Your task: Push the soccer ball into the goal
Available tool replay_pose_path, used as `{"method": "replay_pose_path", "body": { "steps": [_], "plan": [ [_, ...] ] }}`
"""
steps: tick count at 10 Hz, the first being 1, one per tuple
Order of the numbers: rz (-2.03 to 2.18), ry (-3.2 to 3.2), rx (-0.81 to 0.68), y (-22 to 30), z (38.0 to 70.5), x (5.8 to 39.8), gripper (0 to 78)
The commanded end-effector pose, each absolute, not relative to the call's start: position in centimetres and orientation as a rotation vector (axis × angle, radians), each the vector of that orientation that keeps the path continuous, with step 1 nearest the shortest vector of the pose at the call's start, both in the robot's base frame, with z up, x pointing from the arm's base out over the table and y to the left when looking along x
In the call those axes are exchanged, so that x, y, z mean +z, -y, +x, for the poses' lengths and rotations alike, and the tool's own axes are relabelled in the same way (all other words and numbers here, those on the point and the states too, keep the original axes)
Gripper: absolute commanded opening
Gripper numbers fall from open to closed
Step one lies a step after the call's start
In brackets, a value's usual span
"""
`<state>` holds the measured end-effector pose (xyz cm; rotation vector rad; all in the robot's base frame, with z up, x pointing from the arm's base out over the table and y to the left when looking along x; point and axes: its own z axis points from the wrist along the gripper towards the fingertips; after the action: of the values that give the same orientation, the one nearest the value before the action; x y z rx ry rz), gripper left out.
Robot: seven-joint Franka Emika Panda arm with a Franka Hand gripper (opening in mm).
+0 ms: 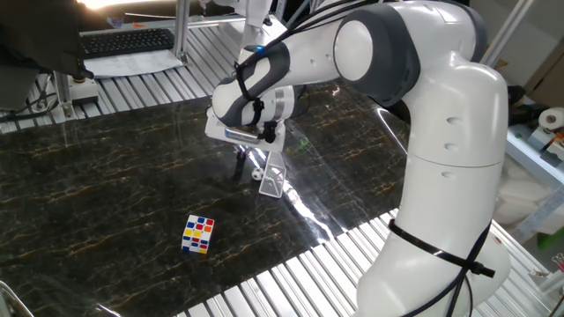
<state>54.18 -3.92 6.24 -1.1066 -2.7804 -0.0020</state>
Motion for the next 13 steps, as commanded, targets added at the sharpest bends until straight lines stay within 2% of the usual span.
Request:
{"method": "replay_pose_path", "body": {
  "steps": [1,3,5,8,13],
  "plan": [
    [-1.186,2.626,-0.238,1.5,54.8,10.5,0.0],
    [-1.137,2.656,-0.197,-0.1,55.6,12.3,0.0],
    [-0.947,2.729,-0.007,-0.7,55.8,12.5,0.0],
    [-0.758,2.813,0.126,-1.2,56.1,13.0,0.0],
    [-0.395,2.976,0.057,-1.9,56.4,14.2,0.0]
  ]
}}
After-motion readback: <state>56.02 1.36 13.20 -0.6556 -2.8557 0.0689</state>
